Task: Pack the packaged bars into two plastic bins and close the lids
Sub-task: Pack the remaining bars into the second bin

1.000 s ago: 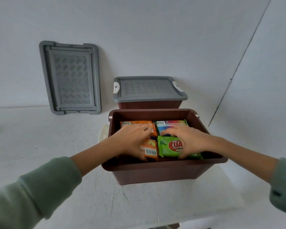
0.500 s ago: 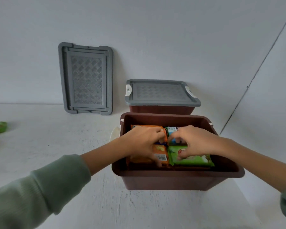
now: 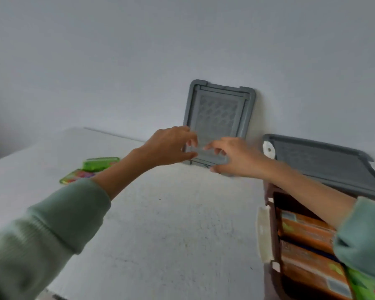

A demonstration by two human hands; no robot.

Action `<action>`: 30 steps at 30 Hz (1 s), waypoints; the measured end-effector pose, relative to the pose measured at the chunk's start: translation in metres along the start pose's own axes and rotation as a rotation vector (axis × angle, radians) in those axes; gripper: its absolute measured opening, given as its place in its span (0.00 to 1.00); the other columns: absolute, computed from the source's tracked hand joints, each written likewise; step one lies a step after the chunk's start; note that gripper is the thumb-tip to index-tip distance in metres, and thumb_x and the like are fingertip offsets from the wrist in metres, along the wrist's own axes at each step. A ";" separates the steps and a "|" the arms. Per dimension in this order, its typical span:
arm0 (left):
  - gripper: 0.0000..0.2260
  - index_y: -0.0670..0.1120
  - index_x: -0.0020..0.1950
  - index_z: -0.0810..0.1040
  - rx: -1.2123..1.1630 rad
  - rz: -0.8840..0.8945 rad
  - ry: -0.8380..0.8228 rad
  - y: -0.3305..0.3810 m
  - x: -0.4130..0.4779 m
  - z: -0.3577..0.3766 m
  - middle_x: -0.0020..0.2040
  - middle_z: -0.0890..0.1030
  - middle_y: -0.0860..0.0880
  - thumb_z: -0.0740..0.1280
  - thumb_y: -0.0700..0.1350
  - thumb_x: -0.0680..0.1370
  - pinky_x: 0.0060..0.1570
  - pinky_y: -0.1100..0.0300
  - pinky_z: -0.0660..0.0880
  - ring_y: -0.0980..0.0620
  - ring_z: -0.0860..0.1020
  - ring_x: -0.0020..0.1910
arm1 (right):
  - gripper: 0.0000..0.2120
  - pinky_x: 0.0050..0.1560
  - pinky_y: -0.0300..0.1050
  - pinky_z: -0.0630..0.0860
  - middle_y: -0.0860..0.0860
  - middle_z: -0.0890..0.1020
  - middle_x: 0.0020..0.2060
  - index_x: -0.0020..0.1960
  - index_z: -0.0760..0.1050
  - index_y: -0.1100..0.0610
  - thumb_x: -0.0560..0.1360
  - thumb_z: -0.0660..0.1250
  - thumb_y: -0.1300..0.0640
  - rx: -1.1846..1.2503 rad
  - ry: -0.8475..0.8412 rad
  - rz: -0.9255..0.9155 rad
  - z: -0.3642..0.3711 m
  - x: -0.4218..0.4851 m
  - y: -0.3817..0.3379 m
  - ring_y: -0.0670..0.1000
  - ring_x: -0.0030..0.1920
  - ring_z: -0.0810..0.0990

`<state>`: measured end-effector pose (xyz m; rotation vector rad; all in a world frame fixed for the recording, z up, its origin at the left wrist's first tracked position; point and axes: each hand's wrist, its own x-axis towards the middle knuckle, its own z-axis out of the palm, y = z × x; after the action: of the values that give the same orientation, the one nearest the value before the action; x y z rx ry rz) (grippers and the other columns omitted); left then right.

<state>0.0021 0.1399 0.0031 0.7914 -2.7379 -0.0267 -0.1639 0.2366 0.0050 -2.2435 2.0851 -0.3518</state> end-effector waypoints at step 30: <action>0.30 0.53 0.66 0.72 -0.033 -0.335 -0.417 -0.284 -0.142 0.069 0.58 0.76 0.51 0.74 0.58 0.66 0.57 0.61 0.71 0.54 0.72 0.53 | 0.36 0.59 0.47 0.69 0.60 0.70 0.61 0.75 0.57 0.47 0.72 0.70 0.48 0.006 -0.336 -0.301 0.222 0.296 -0.167 0.58 0.62 0.70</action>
<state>0.2448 -0.0304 -0.1297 1.3587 -2.9296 -0.3421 0.0626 -0.0671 -0.1408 -2.4134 1.5869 0.0111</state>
